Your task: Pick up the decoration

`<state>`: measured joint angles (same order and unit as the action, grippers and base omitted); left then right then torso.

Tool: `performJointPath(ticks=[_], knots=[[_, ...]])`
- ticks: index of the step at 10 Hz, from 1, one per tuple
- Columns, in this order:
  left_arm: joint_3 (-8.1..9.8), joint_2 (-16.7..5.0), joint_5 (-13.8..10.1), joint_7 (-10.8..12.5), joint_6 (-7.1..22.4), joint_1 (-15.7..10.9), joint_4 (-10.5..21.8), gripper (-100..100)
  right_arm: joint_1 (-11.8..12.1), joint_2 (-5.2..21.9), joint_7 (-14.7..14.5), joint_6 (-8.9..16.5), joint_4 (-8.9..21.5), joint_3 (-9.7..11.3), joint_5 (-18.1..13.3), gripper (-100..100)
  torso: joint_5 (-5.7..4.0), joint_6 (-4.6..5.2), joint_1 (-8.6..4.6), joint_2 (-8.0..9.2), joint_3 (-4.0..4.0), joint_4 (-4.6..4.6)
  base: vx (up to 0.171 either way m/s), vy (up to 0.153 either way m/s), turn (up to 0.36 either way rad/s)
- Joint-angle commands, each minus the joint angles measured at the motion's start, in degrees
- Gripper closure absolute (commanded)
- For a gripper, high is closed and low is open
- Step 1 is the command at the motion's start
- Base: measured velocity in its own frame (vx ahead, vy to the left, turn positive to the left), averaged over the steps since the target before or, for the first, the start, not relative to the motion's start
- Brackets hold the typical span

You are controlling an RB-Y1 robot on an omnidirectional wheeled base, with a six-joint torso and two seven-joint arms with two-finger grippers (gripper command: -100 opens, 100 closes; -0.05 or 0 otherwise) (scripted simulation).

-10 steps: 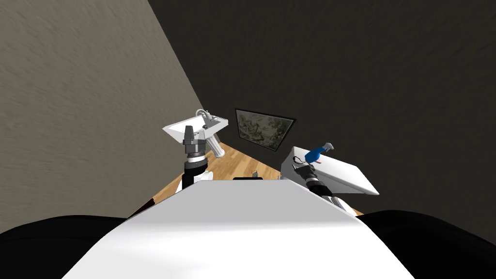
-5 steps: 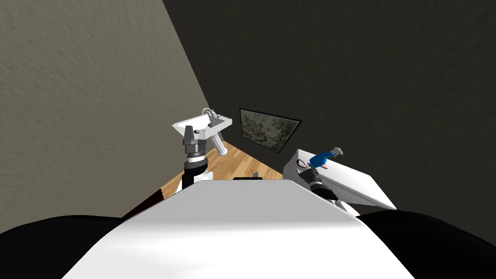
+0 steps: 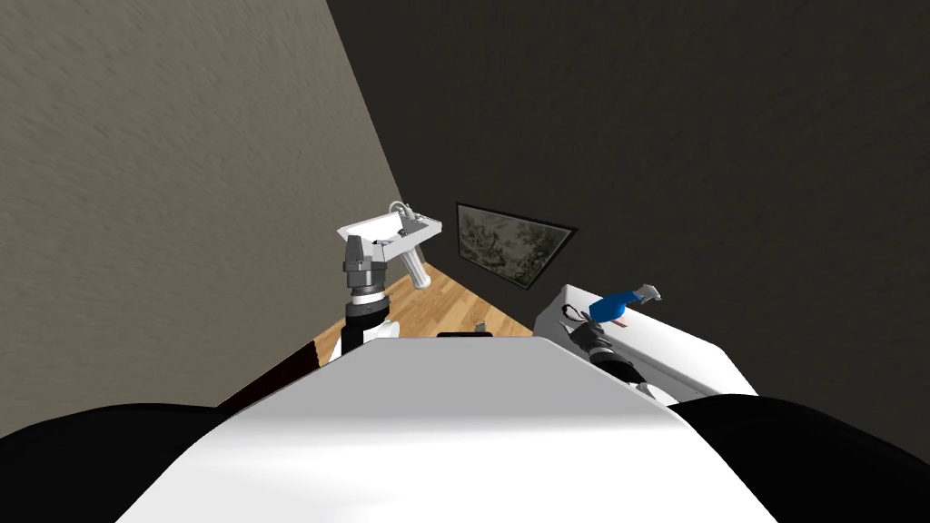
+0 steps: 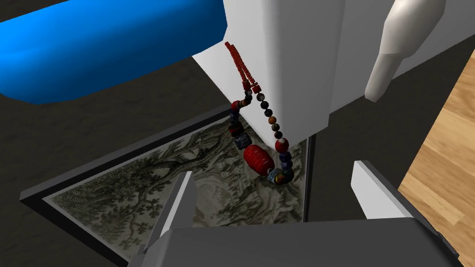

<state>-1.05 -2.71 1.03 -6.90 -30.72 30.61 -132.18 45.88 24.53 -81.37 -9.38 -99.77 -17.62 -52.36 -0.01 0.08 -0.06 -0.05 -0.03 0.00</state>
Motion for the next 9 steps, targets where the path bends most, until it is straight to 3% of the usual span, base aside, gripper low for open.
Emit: performJointPath(ticks=[1,3,4,5,6,9], knots=[[0.00,0.0,0.0,0.0,0.0,0.0,0.0,0,0.4,0.6,-2.4,0.1,1.0,-0.5,-1.4,-100,0.00,0.00,0.00,0.00,0.00,0.00,-0.009,-0.015,0.145],[0.00,0.0,0.0,0.0,0.0,0.0,0.0,0,0.8,1.4,-4.7,0.5,1.9,-0.8,-2.9,-100,-0.01,0.01,-0.01,0.00,0.00,0.00,-0.007,-0.014,0.108],[0.00,0.0,0.0,0.0,0.0,0.0,0.0,0,0.5,1.0,-4.0,0.1,1.9,-0.8,-2.3,-100,0.00,0.01,-0.01,0.00,0.00,0.00,-0.003,-0.008,0.019],[0.00,0.0,0.0,0.0,0.0,0.0,0.0,0,0.6,1.1,-4.2,0.1,1.9,-0.8,-2.4,0,0.00,0.03,0.02,-0.01,-0.01,0.00,0.000,0.000,0.000],[0.00,0.0,0.0,0.0,0.0,0.0,0.0,0,-0.7,1.8,-3.4,1.2,3.9,-1.3,-2.0,-100,0.01,0.02,0.05,-0.02,-0.01,0.00,-0.063,0.014,0.264],[0.00,0.0,0.0,0.0,0.0,0.0,0.0,0,-2.6,2.8,-2.3,2.8,7.0,-2.0,-1.3,-100,0.03,0.00,0.11,0.30,0.18,0.07,-0.098,0.024,0.220]])
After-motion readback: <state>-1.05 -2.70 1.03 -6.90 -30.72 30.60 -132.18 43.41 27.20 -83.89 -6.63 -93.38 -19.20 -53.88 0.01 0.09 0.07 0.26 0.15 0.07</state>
